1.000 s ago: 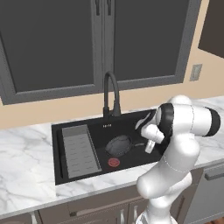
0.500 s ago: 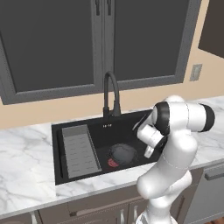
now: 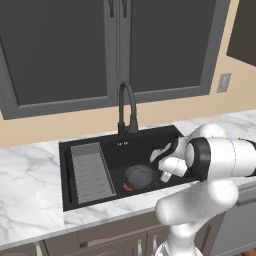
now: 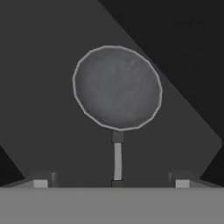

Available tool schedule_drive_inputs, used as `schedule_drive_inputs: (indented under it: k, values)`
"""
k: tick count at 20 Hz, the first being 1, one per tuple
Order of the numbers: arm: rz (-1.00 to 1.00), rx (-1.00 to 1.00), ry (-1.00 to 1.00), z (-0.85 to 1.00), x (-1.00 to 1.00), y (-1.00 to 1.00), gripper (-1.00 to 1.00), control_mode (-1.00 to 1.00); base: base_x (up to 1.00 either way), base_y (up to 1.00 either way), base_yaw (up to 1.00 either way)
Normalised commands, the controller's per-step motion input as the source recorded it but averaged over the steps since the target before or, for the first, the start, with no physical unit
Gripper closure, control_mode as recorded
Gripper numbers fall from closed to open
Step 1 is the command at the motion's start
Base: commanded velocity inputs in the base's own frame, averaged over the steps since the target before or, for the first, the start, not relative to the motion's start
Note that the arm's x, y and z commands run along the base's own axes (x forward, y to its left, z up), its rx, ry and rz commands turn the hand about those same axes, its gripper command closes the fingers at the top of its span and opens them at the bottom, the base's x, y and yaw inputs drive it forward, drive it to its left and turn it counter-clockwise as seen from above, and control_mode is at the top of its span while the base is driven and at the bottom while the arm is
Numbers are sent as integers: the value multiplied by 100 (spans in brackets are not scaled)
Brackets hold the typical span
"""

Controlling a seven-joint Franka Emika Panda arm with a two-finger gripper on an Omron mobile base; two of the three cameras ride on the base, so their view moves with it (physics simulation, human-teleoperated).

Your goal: Move the pot and pan from the stove into the sink.

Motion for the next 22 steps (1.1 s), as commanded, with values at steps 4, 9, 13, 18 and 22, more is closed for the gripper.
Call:
schedule_drive_inputs:
  k: [4, 9, 13, 18, 22]
  values:
    - [0, 0, 17, 100, 8, 22, -100, -100, 0, 0, 0]
    - [0, 0, 16, 100, 19, 20, -100, -100, 0, 0, 0]
    - [0, -1, 19, 100, 10, 9, -100, -100, 0, 0, 0]
    - [-1, -1, 13, 73, -31, -6, -100, -100, 0, 0, 0]
    - [0, 0, -12, 31, -82, -34, -100, -100, 0, 0, 0]
